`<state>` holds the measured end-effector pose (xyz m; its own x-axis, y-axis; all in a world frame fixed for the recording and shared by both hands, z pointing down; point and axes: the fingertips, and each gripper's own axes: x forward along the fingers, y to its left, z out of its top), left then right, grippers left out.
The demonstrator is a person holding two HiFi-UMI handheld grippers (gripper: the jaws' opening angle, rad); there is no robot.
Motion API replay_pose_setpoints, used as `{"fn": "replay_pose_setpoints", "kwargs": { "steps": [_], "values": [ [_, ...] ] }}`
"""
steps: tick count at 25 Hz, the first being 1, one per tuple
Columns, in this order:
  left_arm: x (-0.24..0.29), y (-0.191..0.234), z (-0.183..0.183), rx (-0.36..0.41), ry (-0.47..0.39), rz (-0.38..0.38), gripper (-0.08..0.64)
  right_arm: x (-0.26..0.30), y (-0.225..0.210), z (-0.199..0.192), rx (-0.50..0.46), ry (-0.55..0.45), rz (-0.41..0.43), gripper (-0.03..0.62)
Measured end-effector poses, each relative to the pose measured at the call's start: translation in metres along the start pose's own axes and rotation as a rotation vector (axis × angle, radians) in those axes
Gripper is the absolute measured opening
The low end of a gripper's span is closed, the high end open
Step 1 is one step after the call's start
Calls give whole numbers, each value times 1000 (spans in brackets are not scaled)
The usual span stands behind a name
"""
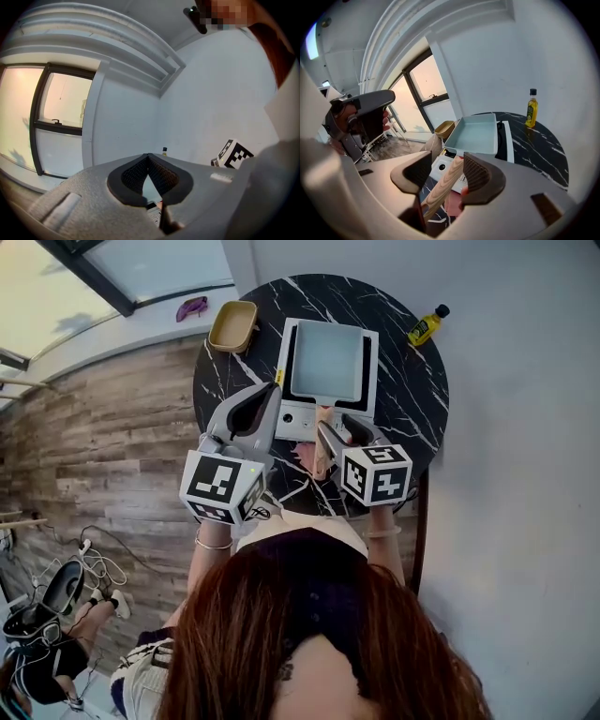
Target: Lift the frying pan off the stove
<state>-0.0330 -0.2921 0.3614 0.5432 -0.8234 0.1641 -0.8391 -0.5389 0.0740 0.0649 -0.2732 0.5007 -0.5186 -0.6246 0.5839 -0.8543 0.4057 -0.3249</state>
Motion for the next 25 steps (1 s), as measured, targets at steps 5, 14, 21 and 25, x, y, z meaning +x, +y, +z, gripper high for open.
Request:
{"fn": "replay_pose_setpoints", "kwargs": {
  "steps": [5, 14, 21, 25],
  "values": [
    [8, 7, -9, 5, 30, 7, 12, 16, -9, -10, 13, 65, 7, 232],
    [17, 21, -13, -6, 41, 33, 12, 40, -15, -25, 88, 147, 49, 275],
    [27, 18, -15, -5, 51, 15, 12, 54, -20, -39, 186, 198, 110, 299],
    [33, 16, -22, -5, 70, 0, 12, 61, -21, -39, 298, 184, 170, 301]
  ]
}}
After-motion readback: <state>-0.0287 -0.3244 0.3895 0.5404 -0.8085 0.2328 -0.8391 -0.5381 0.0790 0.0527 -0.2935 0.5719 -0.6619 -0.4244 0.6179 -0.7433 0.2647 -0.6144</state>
